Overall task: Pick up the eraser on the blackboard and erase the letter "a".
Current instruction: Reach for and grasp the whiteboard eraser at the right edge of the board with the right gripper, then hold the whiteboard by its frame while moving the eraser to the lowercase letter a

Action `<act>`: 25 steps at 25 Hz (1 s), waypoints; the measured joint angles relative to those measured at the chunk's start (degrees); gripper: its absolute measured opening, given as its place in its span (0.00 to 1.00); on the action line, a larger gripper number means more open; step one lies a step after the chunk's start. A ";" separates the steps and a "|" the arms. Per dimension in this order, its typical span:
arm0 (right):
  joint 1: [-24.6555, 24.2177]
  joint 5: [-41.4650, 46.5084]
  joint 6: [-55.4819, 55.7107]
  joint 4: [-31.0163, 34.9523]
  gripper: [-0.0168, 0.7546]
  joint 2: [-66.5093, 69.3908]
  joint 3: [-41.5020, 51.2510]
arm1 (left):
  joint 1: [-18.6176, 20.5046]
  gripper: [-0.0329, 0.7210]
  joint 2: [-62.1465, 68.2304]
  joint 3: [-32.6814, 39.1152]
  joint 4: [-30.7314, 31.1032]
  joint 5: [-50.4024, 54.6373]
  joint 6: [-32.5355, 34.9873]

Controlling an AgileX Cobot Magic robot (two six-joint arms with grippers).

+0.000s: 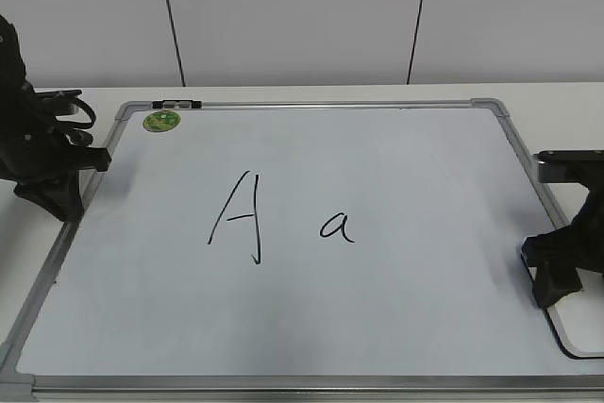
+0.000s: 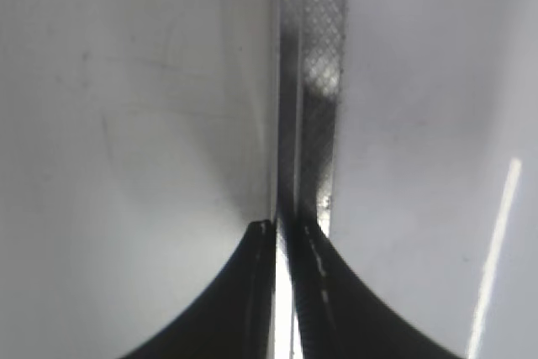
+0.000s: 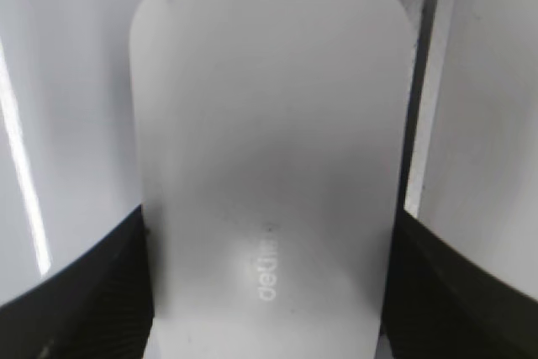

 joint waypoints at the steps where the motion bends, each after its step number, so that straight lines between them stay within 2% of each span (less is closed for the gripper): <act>1: 0.00 0.00 0.00 0.00 0.70 0.00 0.00 | 0.00 0.12 0.00 0.00 0.00 0.00 0.00; 4: 0.00 0.00 0.39 0.63 0.70 0.00 0.00 | 0.00 0.12 0.00 0.00 0.00 0.10 0.00; 7: 0.00 0.46 0.48 4.51 0.70 0.11 -0.57 | 0.00 0.12 0.00 0.00 0.00 0.12 0.00; 15: 0.00 10.69 -5.00 11.68 0.70 0.36 -9.70 | 0.00 0.12 0.00 0.00 -0.11 0.12 0.00; 20: 0.53 16.64 -5.44 12.00 0.70 0.97 -15.42 | 0.00 0.12 0.00 0.00 -0.11 0.22 0.00; 25: 6.09 21.63 -4.64 9.11 0.70 5.40 -21.92 | 0.00 0.12 0.00 0.00 -0.11 0.22 0.00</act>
